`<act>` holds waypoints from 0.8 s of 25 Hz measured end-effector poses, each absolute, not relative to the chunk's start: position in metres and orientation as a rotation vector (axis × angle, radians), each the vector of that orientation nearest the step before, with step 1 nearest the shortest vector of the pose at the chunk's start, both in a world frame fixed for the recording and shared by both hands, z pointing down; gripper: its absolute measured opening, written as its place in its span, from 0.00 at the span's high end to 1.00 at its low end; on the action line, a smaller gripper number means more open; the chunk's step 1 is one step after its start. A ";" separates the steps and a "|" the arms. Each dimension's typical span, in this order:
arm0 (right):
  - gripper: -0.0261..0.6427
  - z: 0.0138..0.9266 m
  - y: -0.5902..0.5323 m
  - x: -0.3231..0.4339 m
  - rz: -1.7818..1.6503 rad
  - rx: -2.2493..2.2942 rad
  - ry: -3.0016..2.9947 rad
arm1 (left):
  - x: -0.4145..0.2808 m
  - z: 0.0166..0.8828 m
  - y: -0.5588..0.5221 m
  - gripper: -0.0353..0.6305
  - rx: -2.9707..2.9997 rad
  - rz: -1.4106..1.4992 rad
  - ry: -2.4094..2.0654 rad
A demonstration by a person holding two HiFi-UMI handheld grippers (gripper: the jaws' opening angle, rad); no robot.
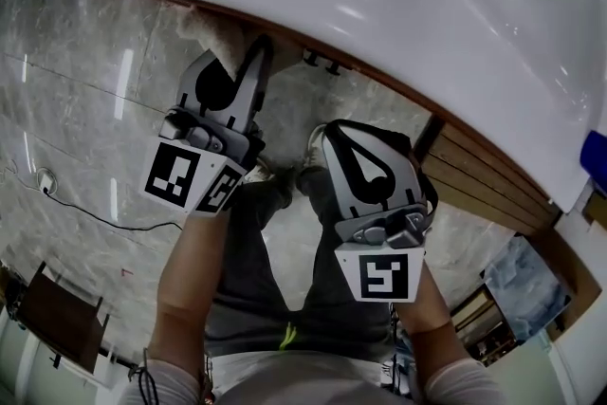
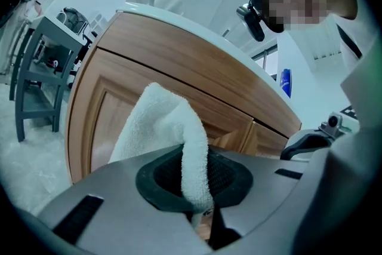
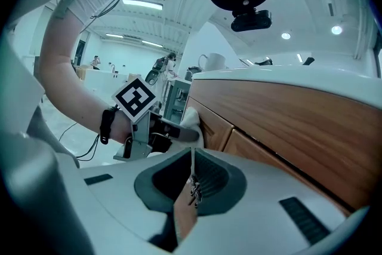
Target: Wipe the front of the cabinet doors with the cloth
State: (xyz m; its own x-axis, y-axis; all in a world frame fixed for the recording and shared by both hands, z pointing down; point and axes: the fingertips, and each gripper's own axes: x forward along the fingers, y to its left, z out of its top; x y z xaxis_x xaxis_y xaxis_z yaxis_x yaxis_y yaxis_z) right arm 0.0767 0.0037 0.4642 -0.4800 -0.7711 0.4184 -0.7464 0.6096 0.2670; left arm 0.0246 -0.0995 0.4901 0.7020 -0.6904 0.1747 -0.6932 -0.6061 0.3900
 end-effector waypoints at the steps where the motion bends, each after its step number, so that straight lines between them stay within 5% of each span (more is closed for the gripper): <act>1: 0.89 0.464 0.005 0.078 -0.061 1.202 -2.334 | 0.030 0.490 -0.096 0.86 2.484 0.009 -1.051; 10: 0.89 0.462 0.014 0.079 -0.026 1.211 -2.332 | 0.039 0.491 -0.083 0.86 2.483 0.044 -1.012; 20: 0.89 0.473 0.002 0.051 -0.070 1.148 -2.388 | -0.029 0.507 -0.095 0.86 2.425 0.095 -1.189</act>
